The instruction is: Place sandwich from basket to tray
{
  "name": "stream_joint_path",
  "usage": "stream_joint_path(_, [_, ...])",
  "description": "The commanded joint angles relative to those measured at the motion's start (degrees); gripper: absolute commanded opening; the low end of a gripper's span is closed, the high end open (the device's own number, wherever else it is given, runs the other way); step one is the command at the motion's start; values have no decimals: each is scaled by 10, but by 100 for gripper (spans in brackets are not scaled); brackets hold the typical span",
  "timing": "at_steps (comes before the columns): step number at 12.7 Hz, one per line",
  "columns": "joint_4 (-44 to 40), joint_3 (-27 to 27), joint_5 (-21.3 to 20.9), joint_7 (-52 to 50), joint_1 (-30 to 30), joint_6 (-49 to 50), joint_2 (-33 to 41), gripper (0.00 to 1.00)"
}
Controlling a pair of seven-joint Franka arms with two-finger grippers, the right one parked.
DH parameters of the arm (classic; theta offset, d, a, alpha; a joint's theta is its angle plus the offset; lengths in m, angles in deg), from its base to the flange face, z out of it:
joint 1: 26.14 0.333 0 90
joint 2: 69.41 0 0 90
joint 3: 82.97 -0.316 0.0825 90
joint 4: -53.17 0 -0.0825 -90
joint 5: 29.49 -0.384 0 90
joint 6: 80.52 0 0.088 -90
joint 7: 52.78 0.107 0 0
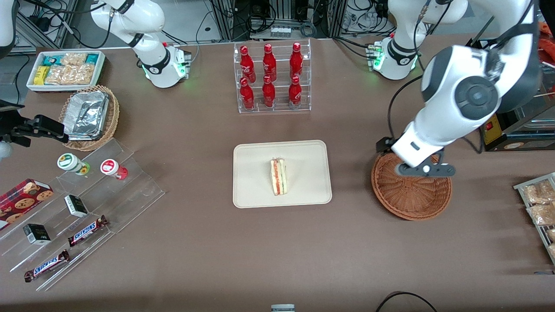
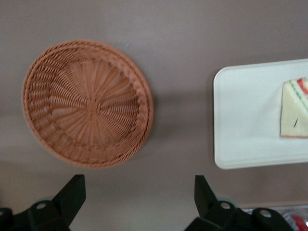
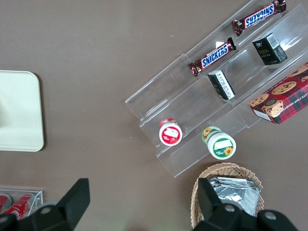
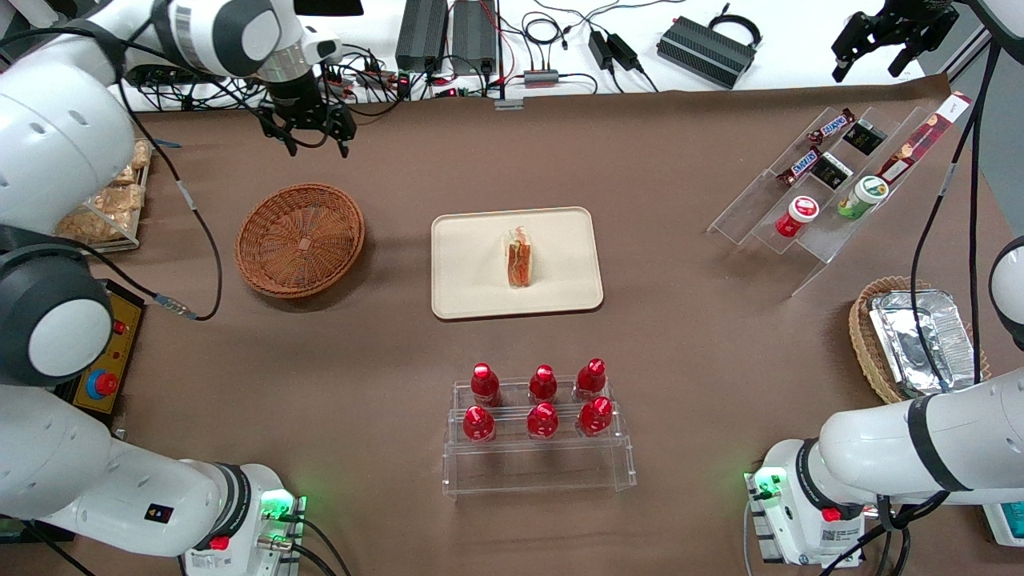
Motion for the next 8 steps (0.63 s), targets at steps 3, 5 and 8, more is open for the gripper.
stream_joint_path(3, [18,102,-6,12,123,56,60,100])
stream_joint_path(5, [14,104,-6,13,140,71,76,100])
stream_joint_path(8, [-1,99,-12,63,166,103,92,100])
